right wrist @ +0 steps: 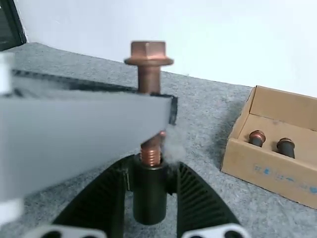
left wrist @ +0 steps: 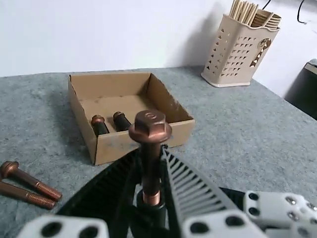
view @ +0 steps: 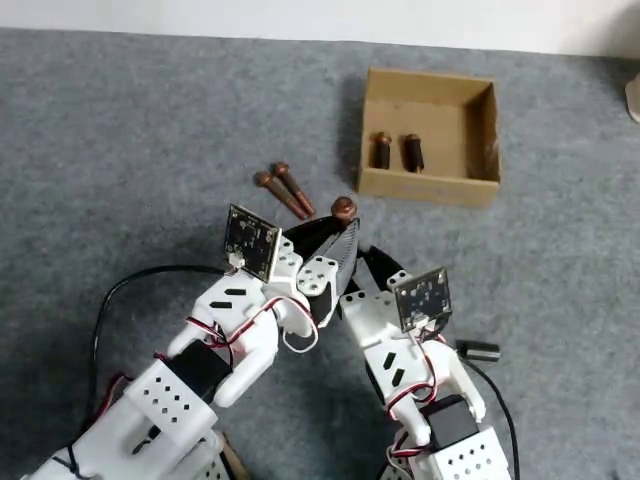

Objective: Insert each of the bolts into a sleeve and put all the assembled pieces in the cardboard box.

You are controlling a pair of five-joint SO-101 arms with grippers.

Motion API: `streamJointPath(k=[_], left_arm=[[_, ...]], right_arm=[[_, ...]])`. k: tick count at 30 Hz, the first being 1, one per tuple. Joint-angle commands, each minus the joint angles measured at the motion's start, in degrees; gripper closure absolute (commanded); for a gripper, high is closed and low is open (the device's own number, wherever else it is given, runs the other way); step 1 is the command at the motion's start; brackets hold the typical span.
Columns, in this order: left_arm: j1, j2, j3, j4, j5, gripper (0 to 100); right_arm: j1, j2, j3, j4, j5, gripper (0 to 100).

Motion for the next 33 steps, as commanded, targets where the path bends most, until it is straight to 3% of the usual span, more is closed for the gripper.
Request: streamJointPath(k=[1, 7, 10, 17, 27, 33], left_arm=[[-0.2, -1.3, -0.6, -1.2, -0.4, 98], [-0.6, -1.3, -0.4, -1.0, 0.0, 69], [-0.2, -1.3, 0.0, -0.9, 0.0, 61], [-4.5, -1.5, 0.0, 0.0, 0.0, 60], [-6.7, -1.9, -1.9, 14.9, 0.0, 60], [-15.4, -1.9, -0.7, 18.3, 0.0, 60]], right_arm=[[-0.2, -0.5, 8.3, -0.4, -0.6, 99.5], [-0.2, -0.5, 8.3, -0.4, -0.6, 99.5], [-0.2, -0.5, 8.3, -0.4, -0.7, 99.5], [5.5, -0.4, 8.3, -0.1, -0.6, 99.5], [9.4, -0.5, 8.3, -0.1, -0.4, 99.5], [14.1, 0.1, 8.3, 0.7, -0.2, 99.5]])
